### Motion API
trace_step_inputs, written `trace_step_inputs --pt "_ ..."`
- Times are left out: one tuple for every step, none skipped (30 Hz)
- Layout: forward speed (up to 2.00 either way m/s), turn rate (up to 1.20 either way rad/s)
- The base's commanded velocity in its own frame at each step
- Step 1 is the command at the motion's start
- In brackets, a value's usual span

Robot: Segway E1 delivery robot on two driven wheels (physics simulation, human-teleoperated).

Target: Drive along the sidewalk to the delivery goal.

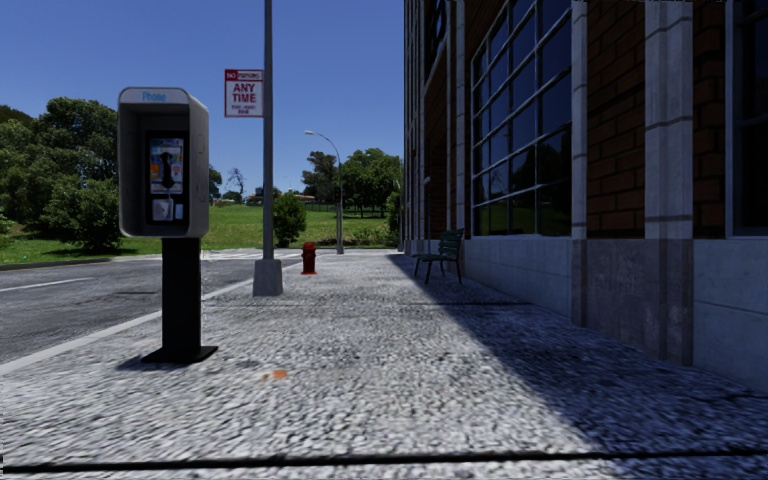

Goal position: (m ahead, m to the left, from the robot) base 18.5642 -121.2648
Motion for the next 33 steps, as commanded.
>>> trace_step_inputs --pt "2.0 0.0" --pt "2.0 0.0" --pt "2.0 0.0" --pt "2.0 0.0" --pt "2.0 0.0" --pt "2.0 0.0" --pt "2.0 0.0" --pt "2.0 0.0" --pt "2.0 0.0" --pt "2.0 0.0" --pt "2.0 0.0" --pt "2.0 0.0" --pt "2.0 0.0" --pt "2.0 0.0" --pt "2.0 0.0" --pt "2.0 0.0" --pt "2.0 0.0" --pt "2.0 0.0" --pt "2.0 0.0" --pt "2.0 0.0" --pt "2.0 0.0" --pt "2.0 0.0" --pt "2.0 0.06" --pt "2.0 0.08" --pt "2.0 0.09" --pt "2.0 0.09" --pt "2.0 0.09" --pt "2.0 0.09" --pt "2.0 0.0" --pt "2.0 0.0" --pt "2.0 0.0" --pt "2.0 0.0" --pt "2.0 0.0"
